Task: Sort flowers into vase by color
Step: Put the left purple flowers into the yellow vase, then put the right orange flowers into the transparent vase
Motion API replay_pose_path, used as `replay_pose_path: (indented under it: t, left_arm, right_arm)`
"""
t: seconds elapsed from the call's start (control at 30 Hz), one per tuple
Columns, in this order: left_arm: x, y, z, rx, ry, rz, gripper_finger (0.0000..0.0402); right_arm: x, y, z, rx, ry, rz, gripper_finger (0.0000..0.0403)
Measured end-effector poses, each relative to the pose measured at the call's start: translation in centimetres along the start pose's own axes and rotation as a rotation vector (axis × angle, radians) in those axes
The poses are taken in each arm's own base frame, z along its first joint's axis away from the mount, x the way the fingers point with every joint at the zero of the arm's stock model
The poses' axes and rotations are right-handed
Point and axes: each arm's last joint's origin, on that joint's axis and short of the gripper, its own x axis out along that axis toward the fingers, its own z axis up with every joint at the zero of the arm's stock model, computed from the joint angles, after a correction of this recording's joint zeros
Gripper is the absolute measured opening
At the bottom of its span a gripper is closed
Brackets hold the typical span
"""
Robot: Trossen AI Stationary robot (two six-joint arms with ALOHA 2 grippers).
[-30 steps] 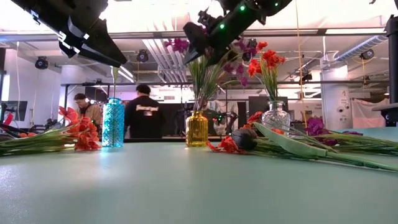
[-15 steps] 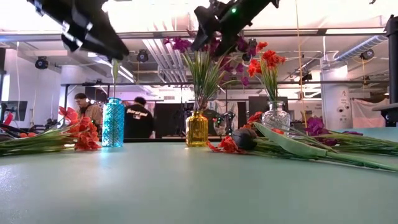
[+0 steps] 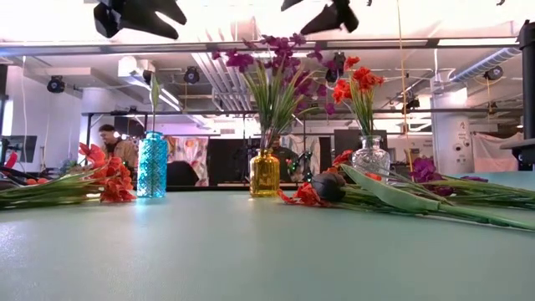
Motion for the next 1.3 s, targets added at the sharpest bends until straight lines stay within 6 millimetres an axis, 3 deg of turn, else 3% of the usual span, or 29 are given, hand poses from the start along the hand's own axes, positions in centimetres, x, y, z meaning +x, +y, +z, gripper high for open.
replay_pose_path:
  t: [0.17, 0.37, 0.6, 0.77, 0.93, 1.13, 1.3]
  left_arm:
    - [0.0, 0.0, -0.3, -0.012, 0.058, -0.036, 0.0158]
    - [-0.4, 0.1, -2.0, -0.116, 0.329, -0.132, 0.0158]
    - [-1.7, -0.4, -6.2, -0.206, 0.579, -0.058, 0.0158]
    - [-2.9, -1.1, -9.4, -0.226, 0.697, 0.091, 0.0158]
    - [-2.9, -1.2, -11.7, -0.227, 0.733, 0.278, 0.0158]
    - [-1.9, -1.5, -13.5, -0.157, 0.764, 0.402, 0.0158]
    - [-1.1, -1.3, -14.5, -0.097, 0.756, 0.522, 0.0158]
  right_arm:
    - [-3.5, 0.6, 0.3, 0.040, -0.003, 0.054, 0.0359]
    - [-5.4, 2.1, -0.3, 0.061, 0.030, 0.128, 0.0359]
    - [-6.9, 4.6, -3.6, 0.102, 0.263, 0.199, 0.0359]
    - [-7.0, 7.0, -8.7, 0.035, 0.507, 0.166, 0.0359]
    - [-6.4, 9.5, -12.6, -0.019, 0.577, 0.135, 0.0359]
    - [-5.4, 11.6, -15.0, -0.066, 0.595, 0.123, 0.0359]
    - [-5.0, 12.0, -16.0, -0.059, 0.658, 0.124, 0.0359]
